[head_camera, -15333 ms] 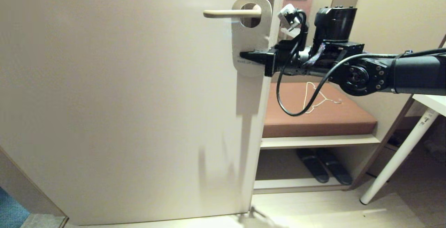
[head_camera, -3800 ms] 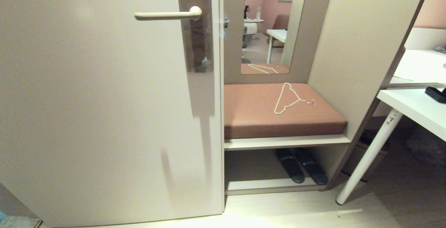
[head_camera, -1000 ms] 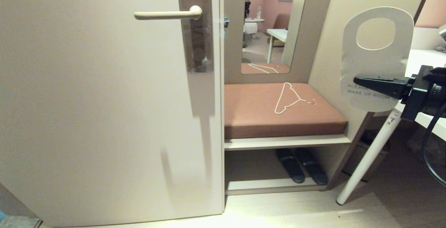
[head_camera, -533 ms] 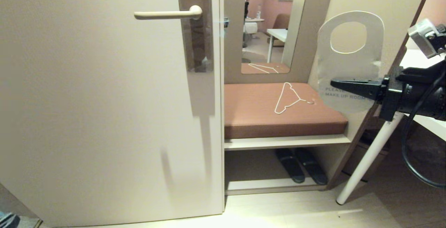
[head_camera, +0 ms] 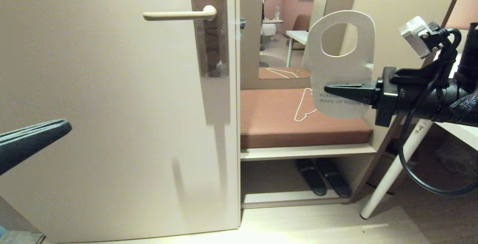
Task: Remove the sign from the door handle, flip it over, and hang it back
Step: Hand it to the other hand
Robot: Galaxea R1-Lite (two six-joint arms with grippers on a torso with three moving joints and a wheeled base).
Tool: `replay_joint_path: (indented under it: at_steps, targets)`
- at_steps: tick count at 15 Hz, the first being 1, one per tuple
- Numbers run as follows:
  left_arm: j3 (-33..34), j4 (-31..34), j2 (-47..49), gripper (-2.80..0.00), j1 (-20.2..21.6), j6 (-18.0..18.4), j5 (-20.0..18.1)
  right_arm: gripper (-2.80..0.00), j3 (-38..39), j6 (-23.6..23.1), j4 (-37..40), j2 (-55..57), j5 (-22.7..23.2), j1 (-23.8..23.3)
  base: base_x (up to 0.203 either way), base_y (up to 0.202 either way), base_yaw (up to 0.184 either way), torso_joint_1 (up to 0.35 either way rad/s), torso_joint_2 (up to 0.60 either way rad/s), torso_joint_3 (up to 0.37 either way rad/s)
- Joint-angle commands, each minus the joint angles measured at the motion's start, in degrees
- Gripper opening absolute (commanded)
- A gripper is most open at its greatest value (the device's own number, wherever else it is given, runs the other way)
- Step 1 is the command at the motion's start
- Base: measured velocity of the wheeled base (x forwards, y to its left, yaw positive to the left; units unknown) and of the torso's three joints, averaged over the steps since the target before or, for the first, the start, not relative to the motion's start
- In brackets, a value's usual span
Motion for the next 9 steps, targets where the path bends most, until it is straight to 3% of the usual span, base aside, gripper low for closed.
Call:
replay_joint_path:
  at_steps: [1, 5, 9]
  targets:
    - [-2.94, -1.61, 8.66, -2.8, -0.3, -0.89, -3.13, -2.8, -1.16, -0.01, -0.56, 1.64, 0.26, 1.46, 0.0, 0.0, 0.0, 0.0, 0.0, 0.0]
    - [-4.39, -11.59, 18.07, -2.8, -0.2, -2.29, -7.97, -2.8, -4.69, 0.13, -0.97, 4.53, 0.71, 4.42, 0.0, 0.0, 0.0, 0.0, 0.0, 0.0]
    - [-5.69, -18.25, 24.4, -2.8, -0.09, -4.26, -15.63, -2.8, -5.02, 0.21, -1.04, 5.57, 5.21, 7.21, 0.0, 0.0, 0.0, 0.0, 0.0, 0.0]
